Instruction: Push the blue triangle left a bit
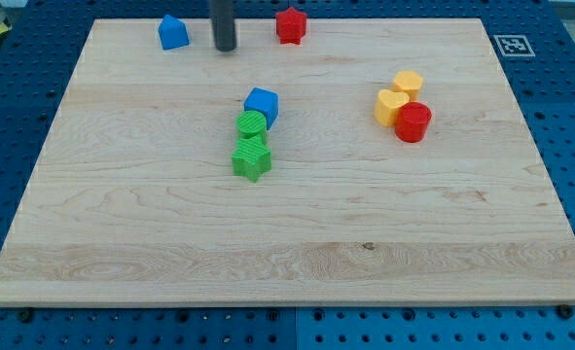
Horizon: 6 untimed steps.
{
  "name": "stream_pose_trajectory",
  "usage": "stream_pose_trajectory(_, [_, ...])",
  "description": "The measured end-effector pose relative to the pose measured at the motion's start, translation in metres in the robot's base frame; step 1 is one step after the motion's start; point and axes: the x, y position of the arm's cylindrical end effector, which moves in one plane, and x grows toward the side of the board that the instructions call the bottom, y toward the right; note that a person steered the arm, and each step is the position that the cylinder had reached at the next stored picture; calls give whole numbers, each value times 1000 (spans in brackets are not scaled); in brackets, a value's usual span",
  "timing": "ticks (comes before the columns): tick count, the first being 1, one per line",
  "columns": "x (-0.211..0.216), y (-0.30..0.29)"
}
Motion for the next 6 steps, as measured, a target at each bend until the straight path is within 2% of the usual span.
stream_pose_trajectory(1, [-6, -24])
stream_pose_trajectory(3, [-30, -34])
stream_pose_trajectory(6, [-30, -67])
